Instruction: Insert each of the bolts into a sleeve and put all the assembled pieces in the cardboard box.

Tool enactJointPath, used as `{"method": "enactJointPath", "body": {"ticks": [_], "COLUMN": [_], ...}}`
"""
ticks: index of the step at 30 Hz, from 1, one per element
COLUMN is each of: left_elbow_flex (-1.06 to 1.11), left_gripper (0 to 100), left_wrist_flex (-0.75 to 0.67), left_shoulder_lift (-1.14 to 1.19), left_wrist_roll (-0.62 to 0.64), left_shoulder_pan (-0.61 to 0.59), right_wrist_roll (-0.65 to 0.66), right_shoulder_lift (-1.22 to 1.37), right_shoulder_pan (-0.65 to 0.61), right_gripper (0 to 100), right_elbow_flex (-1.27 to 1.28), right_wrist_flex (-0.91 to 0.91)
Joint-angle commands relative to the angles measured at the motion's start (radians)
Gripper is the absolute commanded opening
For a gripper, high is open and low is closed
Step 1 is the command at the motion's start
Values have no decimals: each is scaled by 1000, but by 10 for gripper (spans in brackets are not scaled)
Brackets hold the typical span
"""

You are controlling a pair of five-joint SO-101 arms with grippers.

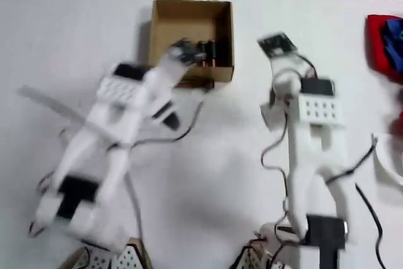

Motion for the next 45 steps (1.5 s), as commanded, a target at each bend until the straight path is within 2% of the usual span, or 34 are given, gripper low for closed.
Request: {"method": "enactJointPath", "body": {"ticks": [1, 4, 6, 13, 17, 22, 24, 30, 40, 45], "left_elbow_flex": [-578, -920, -1113, -1524, -1704, -1707, -1707, -1705, -1567, -1520], "left_gripper": [307, 308, 308, 305, 262, 107, 96, 166, 166, 166], "left_wrist_flex": [247, 413, 474, 419, 425, 430, 419, 377, 221, 212], "left_shoulder_lift": [331, 574, 713, 1028, 1129, 1163, 1165, 1165, 1163, 1163], "left_wrist_roll": [-81, -241, -298, -315, -468, -680, -678, -631, -620, -620], "left_shoulder_pan": [91, 118, 124, 101, 106, 110, 110, 110, 110, 110], "right_wrist_roll": [2, 2, 2, 2, -17, -40, -40, -40, -40, -40], "right_shoulder_lift": [-114, -114, -114, -114, -114, -114, -114, -114, -114, -114], "right_shoulder_pan": [33, 36, 36, 33, 27, 27, 27, 27, 27, 27], "right_gripper": [23, 23, 23, 23, 23, 23, 23, 23, 23, 23], "right_elbow_flex": [206, 327, 388, 479, 480, 479, 479, 479, 479, 479], "right_wrist_flex": [-131, -225, -282, -403, -412, -414, -426, -426, -426, -427]}}
